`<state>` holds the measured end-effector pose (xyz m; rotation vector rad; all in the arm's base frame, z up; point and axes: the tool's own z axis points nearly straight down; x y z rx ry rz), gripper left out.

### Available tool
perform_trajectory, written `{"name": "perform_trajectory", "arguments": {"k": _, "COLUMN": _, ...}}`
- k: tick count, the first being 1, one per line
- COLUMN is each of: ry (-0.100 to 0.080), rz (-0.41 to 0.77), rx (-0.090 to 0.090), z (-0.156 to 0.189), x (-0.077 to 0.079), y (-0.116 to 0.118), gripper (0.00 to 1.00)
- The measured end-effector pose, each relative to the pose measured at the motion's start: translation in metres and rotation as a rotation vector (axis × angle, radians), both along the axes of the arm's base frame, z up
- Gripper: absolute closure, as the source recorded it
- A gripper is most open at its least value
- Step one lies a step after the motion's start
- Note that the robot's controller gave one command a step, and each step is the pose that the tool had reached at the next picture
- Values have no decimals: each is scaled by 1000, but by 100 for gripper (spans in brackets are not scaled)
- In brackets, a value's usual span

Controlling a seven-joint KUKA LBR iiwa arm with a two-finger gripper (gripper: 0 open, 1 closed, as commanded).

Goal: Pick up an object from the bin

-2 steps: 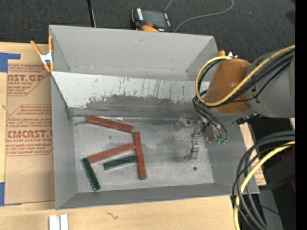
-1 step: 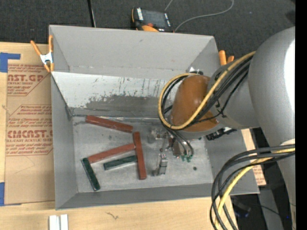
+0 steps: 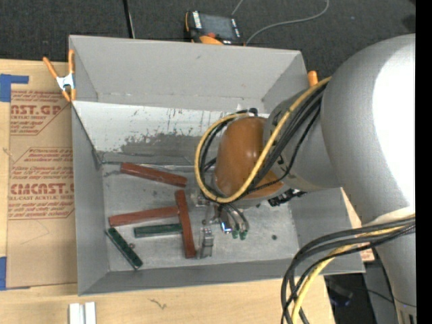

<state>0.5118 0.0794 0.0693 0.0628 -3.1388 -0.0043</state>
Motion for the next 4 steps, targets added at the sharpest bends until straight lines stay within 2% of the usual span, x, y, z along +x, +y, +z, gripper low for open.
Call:
{"name": "perform_trajectory", "arguments": {"k": 1, "ry": -4, "rz": 39, "rx": 0, "z": 0, "x": -21, "y": 56, "gripper": 0}}
{"name": "perform_trajectory", "arguments": {"k": 2, "ry": -6, "rz": -8, "rx": 1, "z": 9, "x": -29, "y": 138, "gripper": 0}}
{"name": "perform_trajectory", "arguments": {"k": 3, "ry": -3, "rz": -12, "rx": -3, "z": 9, "x": -29, "y": 134, "gripper": 100}}
{"name": "perform_trajectory", "arguments": {"k": 4, "ry": -7, "rz": 128, "rx": -2, "z": 29, "x": 15, "y": 130, "gripper": 100}}
